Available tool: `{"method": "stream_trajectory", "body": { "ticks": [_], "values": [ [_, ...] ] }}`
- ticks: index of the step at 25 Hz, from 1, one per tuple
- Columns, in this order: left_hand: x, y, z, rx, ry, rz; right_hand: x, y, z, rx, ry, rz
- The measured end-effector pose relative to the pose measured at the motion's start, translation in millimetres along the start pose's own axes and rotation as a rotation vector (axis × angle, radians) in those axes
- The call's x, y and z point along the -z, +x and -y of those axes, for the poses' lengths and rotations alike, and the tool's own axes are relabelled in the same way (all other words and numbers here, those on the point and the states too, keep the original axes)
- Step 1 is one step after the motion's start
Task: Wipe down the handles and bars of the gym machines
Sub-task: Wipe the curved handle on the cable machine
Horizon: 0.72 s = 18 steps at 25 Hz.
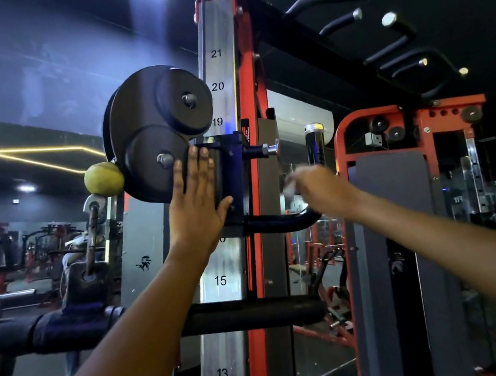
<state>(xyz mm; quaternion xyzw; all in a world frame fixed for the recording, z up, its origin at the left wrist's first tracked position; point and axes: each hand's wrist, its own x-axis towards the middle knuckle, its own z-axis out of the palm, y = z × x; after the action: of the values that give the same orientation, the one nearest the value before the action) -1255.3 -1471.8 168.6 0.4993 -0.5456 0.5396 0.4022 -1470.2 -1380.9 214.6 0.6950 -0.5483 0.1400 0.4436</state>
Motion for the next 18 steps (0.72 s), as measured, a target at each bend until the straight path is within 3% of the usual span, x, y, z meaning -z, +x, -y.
{"method": "stream_trajectory", "body": {
  "ticks": [1, 2, 5, 7, 11, 13, 15, 18],
  "values": [
    [-0.3, 0.3, 0.2, -0.002, -0.005, -0.002, 12.2, 10.6, -10.0, -0.057, -0.054, -0.093],
    [0.4, 0.0, 0.4, -0.004, -0.014, -0.005, 18.7, 16.1, -20.8, -0.033, -0.233, -0.078],
    [-0.5, -2.0, 0.9, -0.009, -0.015, -0.011, -1.4, 1.5, -12.5, -0.019, -0.576, 0.163],
    [-2.0, -1.8, 1.0, -0.016, -0.017, -0.020, -25.4, -15.8, 35.3, -0.098, -0.402, 0.166],
    [-8.1, -1.8, -1.3, -0.009, -0.013, -0.031, -38.3, 26.9, 99.1, -0.575, 0.127, -0.027],
    [-9.6, -1.7, -0.9, -0.007, -0.014, -0.032, -48.6, 49.8, 115.4, -0.648, 0.339, -0.094],
    [-9.6, -1.7, -0.7, -0.007, -0.002, -0.036, -63.9, 51.5, 121.6, -0.585, 0.470, -0.110],
    [-5.3, -1.7, 1.0, -0.022, 0.002, -0.013, -92.9, 23.7, 89.0, -0.172, -0.017, -0.170]
  ]
}}
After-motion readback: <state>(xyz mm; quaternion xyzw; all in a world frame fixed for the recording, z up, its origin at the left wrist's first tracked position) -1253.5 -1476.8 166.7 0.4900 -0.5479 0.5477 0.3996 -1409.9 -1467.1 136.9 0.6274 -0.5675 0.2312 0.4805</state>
